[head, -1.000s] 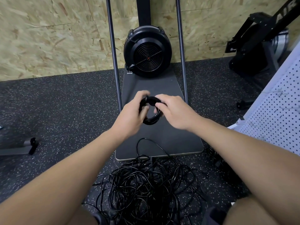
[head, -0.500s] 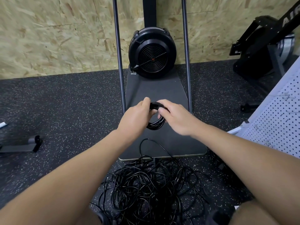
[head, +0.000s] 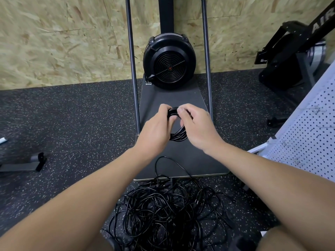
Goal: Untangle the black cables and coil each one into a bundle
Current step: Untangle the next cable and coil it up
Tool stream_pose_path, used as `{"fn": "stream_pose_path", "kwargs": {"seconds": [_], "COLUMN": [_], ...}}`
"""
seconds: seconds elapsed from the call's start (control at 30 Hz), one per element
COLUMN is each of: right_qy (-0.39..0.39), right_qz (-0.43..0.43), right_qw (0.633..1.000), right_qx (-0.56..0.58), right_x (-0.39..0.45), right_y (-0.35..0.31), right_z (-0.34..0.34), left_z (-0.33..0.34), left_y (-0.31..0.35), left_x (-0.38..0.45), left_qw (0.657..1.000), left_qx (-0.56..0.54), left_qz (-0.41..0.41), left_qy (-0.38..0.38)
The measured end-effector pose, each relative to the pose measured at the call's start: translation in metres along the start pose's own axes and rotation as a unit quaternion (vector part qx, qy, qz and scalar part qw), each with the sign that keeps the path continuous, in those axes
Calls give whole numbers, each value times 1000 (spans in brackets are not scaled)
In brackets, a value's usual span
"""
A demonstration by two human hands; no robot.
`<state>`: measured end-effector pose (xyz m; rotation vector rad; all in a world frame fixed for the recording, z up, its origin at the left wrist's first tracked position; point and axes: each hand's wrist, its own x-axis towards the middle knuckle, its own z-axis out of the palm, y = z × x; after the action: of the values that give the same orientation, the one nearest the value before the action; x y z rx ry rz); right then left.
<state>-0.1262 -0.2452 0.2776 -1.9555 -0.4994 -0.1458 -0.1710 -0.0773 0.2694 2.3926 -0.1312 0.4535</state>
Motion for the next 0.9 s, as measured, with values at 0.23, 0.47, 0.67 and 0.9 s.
{"fn": "stream_pose_path", "kwargs": {"seconds": [0.23, 0.47, 0.67, 0.9], "right_qy": [59, 8, -63, -94], "right_qz": [89, 52, 209, 227], "right_qw": [992, 996, 960, 964], "right_qx": [69, 77, 173, 98], "right_x": [-9, -2, 16, -15], "right_y": [-2, -9, -2, 63], "right_z": [19, -15, -62, -123], "left_z": [0, -8, 0, 84], "left_y": [0, 9, 15, 21], "left_x": [-2, 7, 25, 29], "left_qw": [999, 973, 940, 909], "left_qx": [49, -215, -311, -367], "left_qz": [23, -78, -118, -151], "left_qy": [6, 15, -71, -126]}}
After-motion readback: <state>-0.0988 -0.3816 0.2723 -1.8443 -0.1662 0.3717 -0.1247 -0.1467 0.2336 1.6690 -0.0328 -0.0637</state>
